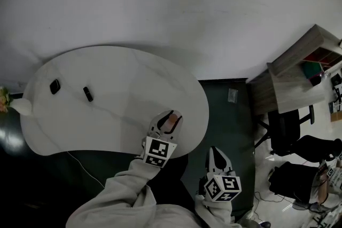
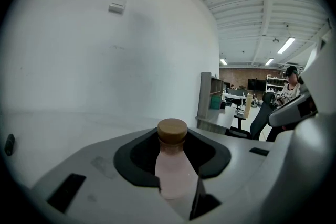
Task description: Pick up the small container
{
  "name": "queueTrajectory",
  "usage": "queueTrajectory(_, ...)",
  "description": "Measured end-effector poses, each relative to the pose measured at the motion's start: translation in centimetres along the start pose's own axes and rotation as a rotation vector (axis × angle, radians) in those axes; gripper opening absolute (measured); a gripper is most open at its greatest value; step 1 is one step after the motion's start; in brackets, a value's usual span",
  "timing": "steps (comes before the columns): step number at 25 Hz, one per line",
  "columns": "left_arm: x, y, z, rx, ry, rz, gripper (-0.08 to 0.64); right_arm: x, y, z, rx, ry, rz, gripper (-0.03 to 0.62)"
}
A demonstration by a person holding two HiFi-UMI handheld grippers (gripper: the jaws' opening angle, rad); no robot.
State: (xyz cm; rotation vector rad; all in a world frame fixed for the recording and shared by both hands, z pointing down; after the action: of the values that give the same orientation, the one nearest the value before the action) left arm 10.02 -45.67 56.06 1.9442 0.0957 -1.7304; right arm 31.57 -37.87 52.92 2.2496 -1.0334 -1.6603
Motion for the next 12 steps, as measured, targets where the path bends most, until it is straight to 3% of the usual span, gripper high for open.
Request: queueTrajectory(12,2.2,-1.9,0.9,-0.027,0.022,-0.035,0.133,0.6,-0.5,2.0,0.005,-0.008,-0.048,0.054)
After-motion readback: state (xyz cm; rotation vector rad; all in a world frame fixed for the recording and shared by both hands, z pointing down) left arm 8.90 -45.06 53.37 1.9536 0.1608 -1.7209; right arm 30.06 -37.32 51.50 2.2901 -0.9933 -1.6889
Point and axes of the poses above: the fingertips, and each gripper's own axes: y forward along the fingers, z to its left, x out of its top, the point moved 8 cm from there along -y, backward along the fingers, and after that the axes turned 5 degrees about y, right-handed, at the moved point
